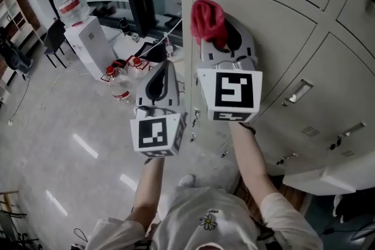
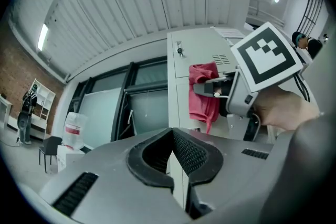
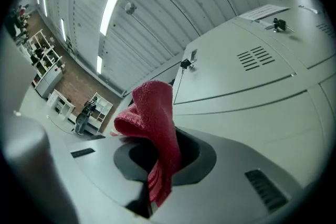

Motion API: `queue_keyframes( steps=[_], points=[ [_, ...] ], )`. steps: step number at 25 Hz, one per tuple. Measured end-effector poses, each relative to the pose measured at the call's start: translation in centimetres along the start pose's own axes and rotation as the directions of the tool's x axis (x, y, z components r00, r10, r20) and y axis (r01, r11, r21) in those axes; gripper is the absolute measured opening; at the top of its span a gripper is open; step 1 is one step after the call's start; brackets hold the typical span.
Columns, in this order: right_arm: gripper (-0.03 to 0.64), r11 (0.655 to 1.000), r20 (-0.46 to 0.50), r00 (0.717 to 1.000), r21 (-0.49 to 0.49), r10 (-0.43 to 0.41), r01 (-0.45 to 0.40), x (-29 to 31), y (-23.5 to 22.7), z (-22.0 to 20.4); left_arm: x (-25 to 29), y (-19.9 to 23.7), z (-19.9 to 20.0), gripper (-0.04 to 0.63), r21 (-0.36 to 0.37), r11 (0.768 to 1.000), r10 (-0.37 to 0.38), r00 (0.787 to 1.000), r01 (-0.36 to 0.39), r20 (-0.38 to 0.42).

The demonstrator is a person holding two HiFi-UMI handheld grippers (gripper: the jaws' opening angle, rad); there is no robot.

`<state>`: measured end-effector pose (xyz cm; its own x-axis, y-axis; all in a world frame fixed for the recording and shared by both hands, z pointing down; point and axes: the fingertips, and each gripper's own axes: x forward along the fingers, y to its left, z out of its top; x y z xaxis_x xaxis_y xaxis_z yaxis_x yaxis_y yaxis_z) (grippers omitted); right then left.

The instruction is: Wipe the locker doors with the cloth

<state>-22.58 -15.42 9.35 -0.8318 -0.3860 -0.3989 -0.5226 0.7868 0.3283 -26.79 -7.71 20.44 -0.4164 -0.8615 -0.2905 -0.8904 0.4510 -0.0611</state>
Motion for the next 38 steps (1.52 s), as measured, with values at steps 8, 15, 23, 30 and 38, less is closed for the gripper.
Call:
queue_keyframes(
  steps=[8, 15, 23, 30, 38],
  points=[
    [0.031, 0.973, -0.019, 0.984, -0.151, -0.177, 0.172, 5.8, 0.1, 2.8, 1.9, 3.8, 0.7, 0.017, -0.025, 1.000, -0.010, 1.000, 0.011, 0.022],
    [0.031, 0.943, -0.034, 0.968, -0.236, -0.248, 0.234, 7.2, 0.1, 2.6, 2.5, 5.6, 0.5, 0.017, -0.024, 0.999, -0.027, 0.999, 0.028, 0.023],
    [0.031, 0.932, -0.034, 0.960, -0.252, -0.278, 0.261, 6.7, -0.5, 2.8, 3.4, 4.9, 2.0, 0.016, -0.029, 0.995, -0.092, 0.994, 0.094, 0.059],
    [0.031, 0.907, -0.019, 0.936, -0.255, -0.352, 0.336, 2.4, -4.5, 3.3, 3.2, 2.7, 3.2, 0.016, -0.049, 0.990, -0.125, 0.989, 0.129, 0.084],
    [0.031, 0.851, -0.001, 0.890, -0.293, -0.456, 0.435, -5.3, -12.3, 3.4, 3.4, -2.8, 3.1, 0.016, -0.079, 0.978, -0.185, 0.979, 0.191, 0.083]
  ],
)
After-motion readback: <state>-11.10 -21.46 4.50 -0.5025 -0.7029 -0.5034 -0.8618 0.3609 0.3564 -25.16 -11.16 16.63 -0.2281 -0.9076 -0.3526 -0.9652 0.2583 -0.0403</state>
